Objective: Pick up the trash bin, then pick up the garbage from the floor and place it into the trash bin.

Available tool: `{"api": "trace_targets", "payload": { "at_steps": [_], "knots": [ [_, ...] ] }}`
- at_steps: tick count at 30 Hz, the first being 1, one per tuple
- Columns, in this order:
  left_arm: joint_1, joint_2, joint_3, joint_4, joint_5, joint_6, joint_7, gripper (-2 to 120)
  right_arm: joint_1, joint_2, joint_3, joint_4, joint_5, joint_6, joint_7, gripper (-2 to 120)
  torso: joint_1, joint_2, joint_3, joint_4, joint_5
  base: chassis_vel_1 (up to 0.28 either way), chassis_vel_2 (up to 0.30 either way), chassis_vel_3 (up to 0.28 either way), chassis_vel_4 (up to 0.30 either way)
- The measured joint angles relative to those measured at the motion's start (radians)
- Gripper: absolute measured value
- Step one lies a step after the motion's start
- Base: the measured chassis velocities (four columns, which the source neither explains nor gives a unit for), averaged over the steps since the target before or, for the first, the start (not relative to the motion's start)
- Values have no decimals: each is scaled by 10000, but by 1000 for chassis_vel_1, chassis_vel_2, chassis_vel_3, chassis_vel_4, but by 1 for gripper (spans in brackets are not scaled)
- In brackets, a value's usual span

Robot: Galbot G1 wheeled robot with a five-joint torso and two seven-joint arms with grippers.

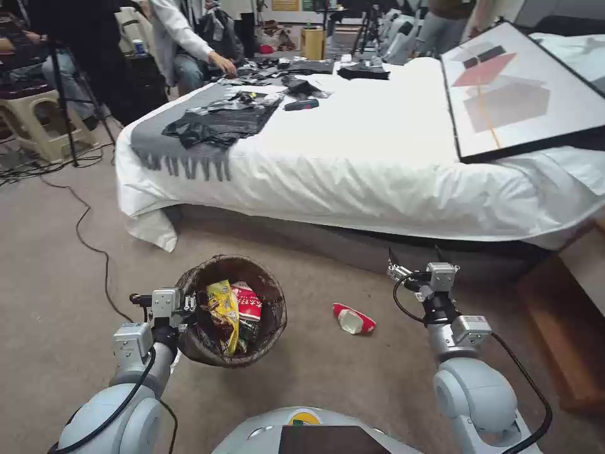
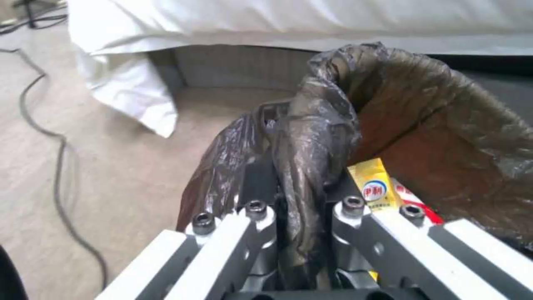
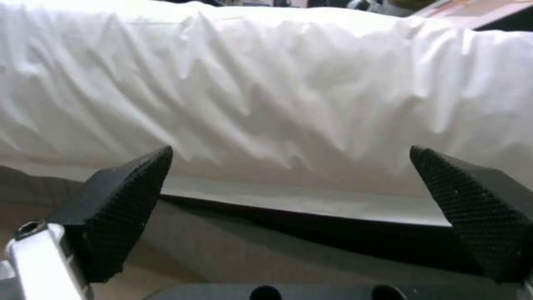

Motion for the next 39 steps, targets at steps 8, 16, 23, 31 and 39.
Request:
{"api": "trace_targets", "payload": {
  "at_steps": [8, 16, 23, 31, 39],
  "knots": [
    [-15, -9, 16, 0, 2, -12, 0, 7, -143, 3, 303, -119, 145, 89, -173, 100, 0, 0, 0, -1, 1, 76, 76, 95, 89],
    [-25, -32, 54, 0, 40, -19, -35, 7, -206, 12, 447, -209, 212, 140, -281, 100, 0, 0, 0, 0, 0, 94, 81, 74, 84],
    [-30, -34, 44, 0, 45, -19, -36, 7, -208, -4, 587, -292, 308, 151, -334, 100, 0, 0, 0, 0, 1, 70, 84, 82, 77],
    [-45, -49, 71, 0, 145, -121, -55, 7, -212, -143, 931, -559, 534, 108, -616, 100, 0, 0, 0, 5, 1, 79, 70, 69, 67],
    [-30, 12, 48, 0, 154, -141, -20, 7, -213, -485, 1577, -1448, 1138, -517, -1096, 100, 1, 0, 0, -5, 1, 0, 0, 0, 0]
  ]
}}
